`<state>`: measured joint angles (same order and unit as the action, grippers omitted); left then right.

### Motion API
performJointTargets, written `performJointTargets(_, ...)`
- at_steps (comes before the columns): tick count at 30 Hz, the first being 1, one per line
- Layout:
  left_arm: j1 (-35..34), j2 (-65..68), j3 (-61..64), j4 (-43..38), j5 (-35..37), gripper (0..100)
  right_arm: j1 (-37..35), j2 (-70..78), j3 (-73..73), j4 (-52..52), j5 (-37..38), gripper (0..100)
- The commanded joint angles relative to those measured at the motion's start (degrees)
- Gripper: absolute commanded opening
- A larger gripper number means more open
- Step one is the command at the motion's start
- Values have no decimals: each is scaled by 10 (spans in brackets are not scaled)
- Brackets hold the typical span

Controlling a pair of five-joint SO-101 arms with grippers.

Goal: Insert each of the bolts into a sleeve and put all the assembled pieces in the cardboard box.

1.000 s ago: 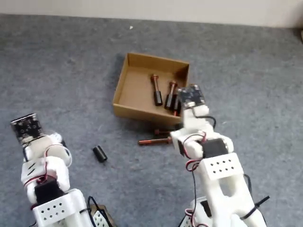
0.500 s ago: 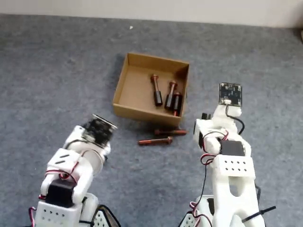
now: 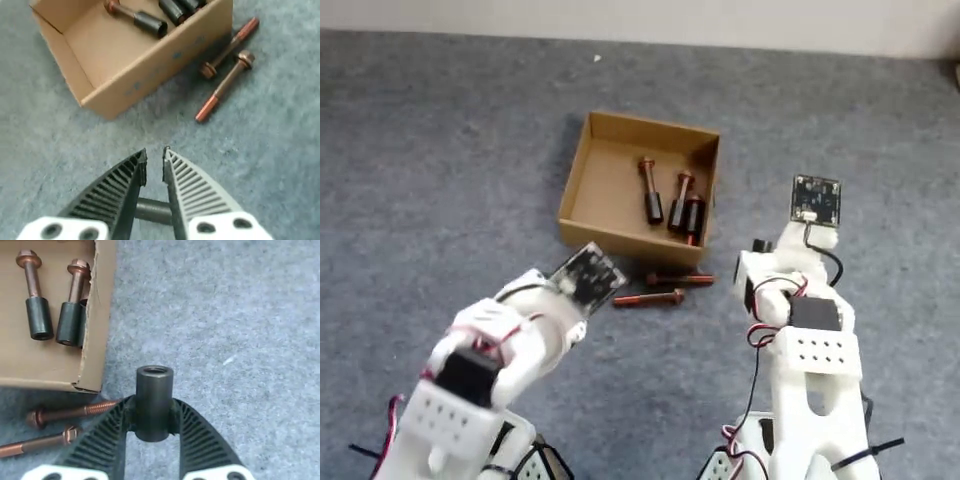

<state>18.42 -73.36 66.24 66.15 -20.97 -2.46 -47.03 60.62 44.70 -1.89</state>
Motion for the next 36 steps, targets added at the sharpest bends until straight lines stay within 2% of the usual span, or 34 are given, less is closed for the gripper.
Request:
performJointTargets(1, 12, 147, -102, 0, -26, 93, 8, -15, -4, -19, -5, 5)
performJointTargets(7, 45, 317, -181, 0, -34, 181, 15, -16, 18, -55, -5, 5)
performJointTargets(12, 93, 443, -239, -27, -34, 181, 51, -15, 22, -72, -5, 5)
performJointTargets(21, 156, 641, -324, -112, -32, 181, 55, -17, 22, -72, -5, 5)
performJointTargets(36, 163, 828, -451, -139, -31, 181, 55, -20, 21, -72, -4, 5)
